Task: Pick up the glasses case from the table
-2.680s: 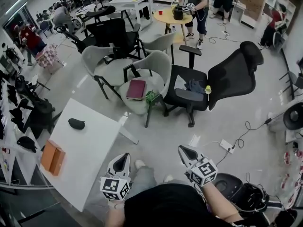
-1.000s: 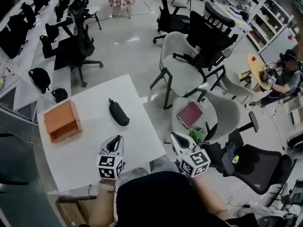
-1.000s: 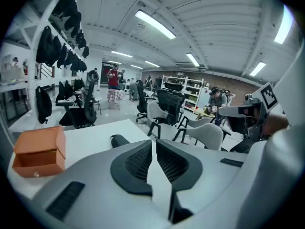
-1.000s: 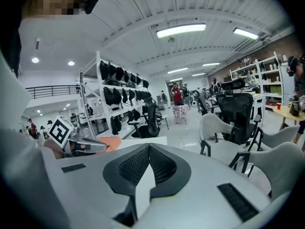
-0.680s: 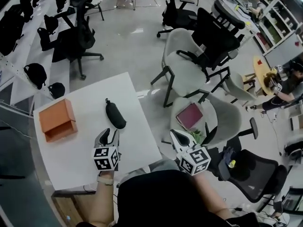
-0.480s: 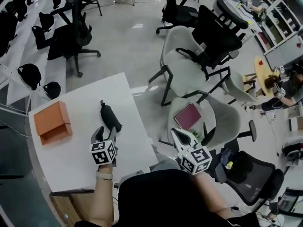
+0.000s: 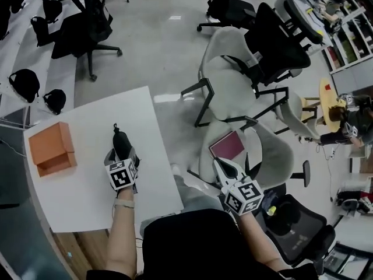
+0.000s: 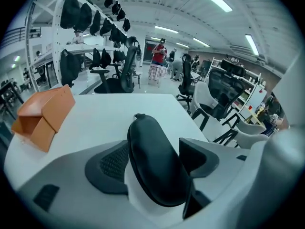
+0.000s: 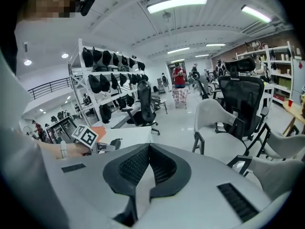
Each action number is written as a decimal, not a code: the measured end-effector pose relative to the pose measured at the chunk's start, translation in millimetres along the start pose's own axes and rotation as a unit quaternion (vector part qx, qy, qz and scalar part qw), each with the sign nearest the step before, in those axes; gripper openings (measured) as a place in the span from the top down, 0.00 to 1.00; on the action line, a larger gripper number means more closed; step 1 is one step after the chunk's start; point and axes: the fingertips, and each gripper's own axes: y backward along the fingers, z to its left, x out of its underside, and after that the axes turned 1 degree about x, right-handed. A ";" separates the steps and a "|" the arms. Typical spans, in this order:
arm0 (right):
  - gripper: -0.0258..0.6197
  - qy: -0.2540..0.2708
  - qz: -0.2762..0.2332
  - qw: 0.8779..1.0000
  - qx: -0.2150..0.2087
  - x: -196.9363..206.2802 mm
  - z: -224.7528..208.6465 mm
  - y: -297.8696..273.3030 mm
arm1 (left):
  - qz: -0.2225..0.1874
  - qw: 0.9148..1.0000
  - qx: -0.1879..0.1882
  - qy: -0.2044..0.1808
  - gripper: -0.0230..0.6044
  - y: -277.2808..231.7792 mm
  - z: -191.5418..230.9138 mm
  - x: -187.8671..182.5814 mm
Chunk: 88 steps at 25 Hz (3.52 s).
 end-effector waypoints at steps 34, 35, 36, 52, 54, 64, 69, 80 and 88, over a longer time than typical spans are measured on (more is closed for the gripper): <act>0.92 0.007 -0.010 1.000 -0.028 -10.3 25.4 12.3 | 0.006 1.000 -0.010 0.021 0.40 -30.9 3.9 10.8; 0.92 0.008 -0.013 1.000 -0.027 -11.6 27.9 13.3 | 0.003 1.000 -0.006 0.015 0.40 -27.1 4.0 8.2; 0.92 0.010 -0.016 1.000 -0.025 -13.0 30.7 14.0 | 0.000 1.000 -0.001 0.008 0.41 -22.8 3.8 5.7; 0.92 0.060 -0.042 0.992 -0.100 -44.2 110.3 -10.8 | -0.069 0.997 0.028 -0.027 0.41 110.3 19.5 -20.9; 0.92 0.070 -0.042 0.990 -0.115 -49.5 123.1 -15.6 | -0.083 0.996 0.033 -0.028 0.41 129.2 19.7 -23.8; 0.92 0.108 -0.052 0.974 -0.193 -72.4 180.8 -32.7 | -0.157 0.984 0.043 -0.066 0.41 227.2 8.2 -51.1; 0.92 0.130 -0.059 0.965 -0.222 -84.7 201.5 -37.9 | -0.190 0.977 0.044 -0.083 0.40 260.7 -1.1 -63.6; 0.92 0.135 -0.073 0.956 -0.252 -101.6 218.2 -31.5 | -0.241 0.967 0.041 -0.071 0.40 294.4 1.1 -79.2; 0.92 0.137 -0.082 0.954 -0.255 -101.4 219.3 -20.8 | -0.254 0.963 0.045 -0.074 0.40 297.3 -4.7 -82.6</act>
